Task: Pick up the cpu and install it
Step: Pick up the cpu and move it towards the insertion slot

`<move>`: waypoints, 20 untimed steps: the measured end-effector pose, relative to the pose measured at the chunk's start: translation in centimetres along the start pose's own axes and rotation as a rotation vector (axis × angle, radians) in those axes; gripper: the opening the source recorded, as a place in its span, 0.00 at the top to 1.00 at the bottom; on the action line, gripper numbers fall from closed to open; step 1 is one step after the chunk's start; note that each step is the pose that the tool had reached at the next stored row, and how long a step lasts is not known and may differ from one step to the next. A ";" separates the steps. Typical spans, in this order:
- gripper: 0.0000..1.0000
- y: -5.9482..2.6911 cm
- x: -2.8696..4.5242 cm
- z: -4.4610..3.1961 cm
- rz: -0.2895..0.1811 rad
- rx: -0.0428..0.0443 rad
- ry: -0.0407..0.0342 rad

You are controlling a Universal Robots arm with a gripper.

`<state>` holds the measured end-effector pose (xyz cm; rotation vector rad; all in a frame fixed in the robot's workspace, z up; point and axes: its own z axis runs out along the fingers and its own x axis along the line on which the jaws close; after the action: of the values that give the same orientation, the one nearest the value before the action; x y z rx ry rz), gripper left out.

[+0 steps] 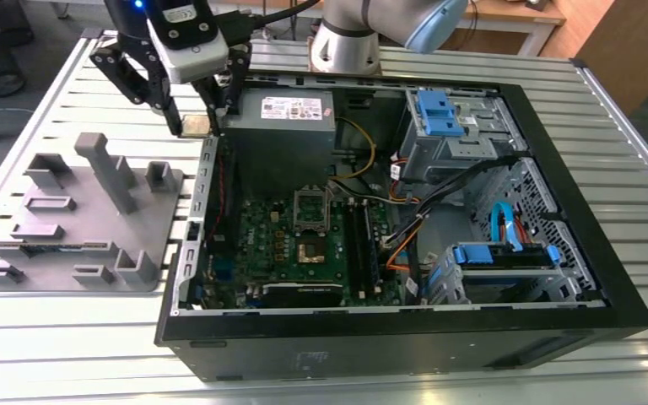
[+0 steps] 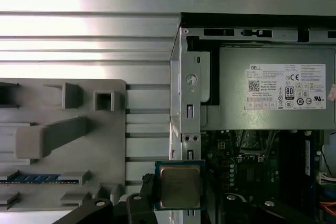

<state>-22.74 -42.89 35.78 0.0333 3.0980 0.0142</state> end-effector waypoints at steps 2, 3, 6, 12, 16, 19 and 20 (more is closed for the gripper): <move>0.53 0.01 -0.32 0.02 0.000 0.0000 0.0000; 0.53 0.01 -0.47 0.02 0.000 0.0000 0.0000; 0.53 0.02 -0.89 0.04 0.000 0.0000 0.0000; 0.53 0.03 -1.69 0.07 0.000 0.0001 0.0001; 0.53 0.05 -2.25 0.09 0.000 0.0001 0.0001; 0.53 0.06 -2.71 0.12 0.000 0.0000 0.0000; 0.53 0.06 -2.86 0.12 0.000 0.0000 0.0000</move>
<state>-19.88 -42.89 35.78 0.0333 3.0980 0.0142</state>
